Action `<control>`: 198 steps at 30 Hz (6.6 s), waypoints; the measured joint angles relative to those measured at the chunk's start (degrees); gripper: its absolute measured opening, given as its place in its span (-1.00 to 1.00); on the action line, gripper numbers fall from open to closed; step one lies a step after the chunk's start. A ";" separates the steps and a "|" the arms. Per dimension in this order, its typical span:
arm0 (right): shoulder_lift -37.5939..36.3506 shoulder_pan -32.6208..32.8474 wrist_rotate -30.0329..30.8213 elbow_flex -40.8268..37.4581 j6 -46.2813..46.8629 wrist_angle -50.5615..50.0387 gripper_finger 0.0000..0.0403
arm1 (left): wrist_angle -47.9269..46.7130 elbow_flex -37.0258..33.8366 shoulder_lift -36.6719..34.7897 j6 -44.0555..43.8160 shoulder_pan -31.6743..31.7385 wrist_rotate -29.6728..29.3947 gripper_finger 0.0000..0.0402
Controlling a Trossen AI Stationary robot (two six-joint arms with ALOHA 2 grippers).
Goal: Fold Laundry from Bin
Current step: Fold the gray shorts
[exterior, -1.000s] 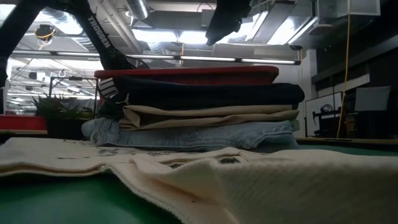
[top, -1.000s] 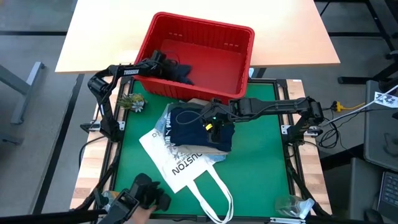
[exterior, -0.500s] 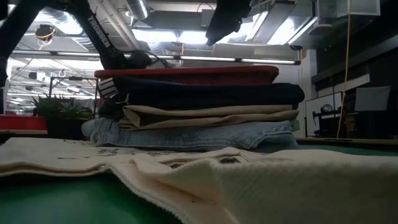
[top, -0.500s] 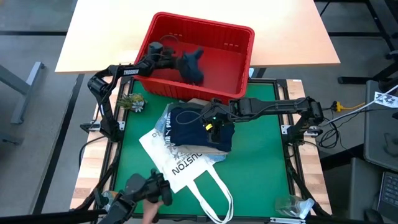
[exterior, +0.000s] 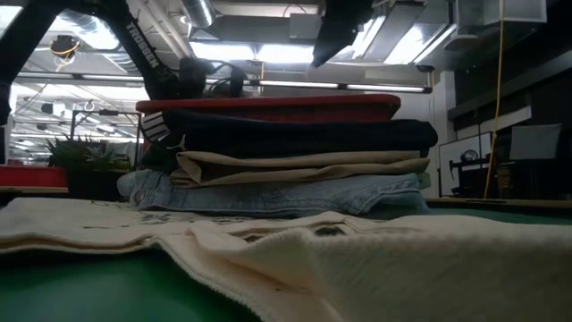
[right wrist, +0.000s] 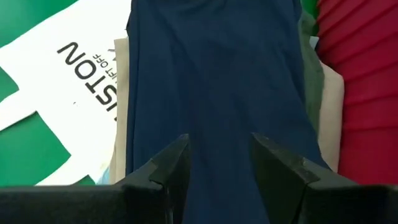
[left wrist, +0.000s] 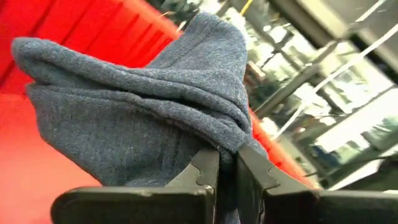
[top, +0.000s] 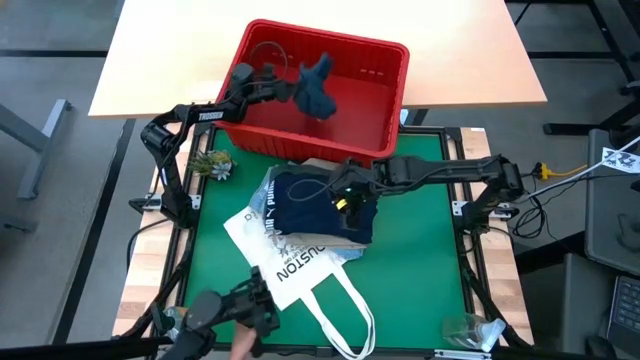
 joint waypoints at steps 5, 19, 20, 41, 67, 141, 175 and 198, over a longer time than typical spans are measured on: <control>-2.98 -0.02 0.47 0.00 -0.02 -1.74 -0.18 | 8.50 0.04 0.00 -4.81 -0.73 0.41 -0.89; -12.22 -0.02 14.55 0.00 0.28 -7.99 -0.18 | 27.05 0.05 -0.11 -16.86 -2.92 0.20 -0.90; -12.60 -0.02 14.56 0.00 0.28 -8.53 -0.18 | 28.14 0.05 -0.11 -17.67 -3.03 0.13 -0.90; -24.37 -1.30 21.31 0.00 0.20 -15.31 -0.18 | 30.21 0.11 -12.68 -19.27 -6.49 -0.36 -0.90; -22.85 -7.08 1.48 0.02 -7.52 -1.52 -0.18 | 24.87 0.11 -15.65 -16.06 -26.23 3.55 -0.89; -15.96 4.57 1.46 10.49 17.14 -17.72 -0.98 | 0.07 0.08 -15.59 4.66 -35.99 6.60 -0.25; -15.94 4.57 -20.61 16.92 20.41 -31.28 -0.98 | -32.09 0.06 -15.61 7.38 -40.17 36.69 -0.18; -15.62 4.59 -23.62 16.74 16.50 -28.62 -0.97 | -32.74 0.06 -15.61 33.88 -49.20 -5.57 -0.18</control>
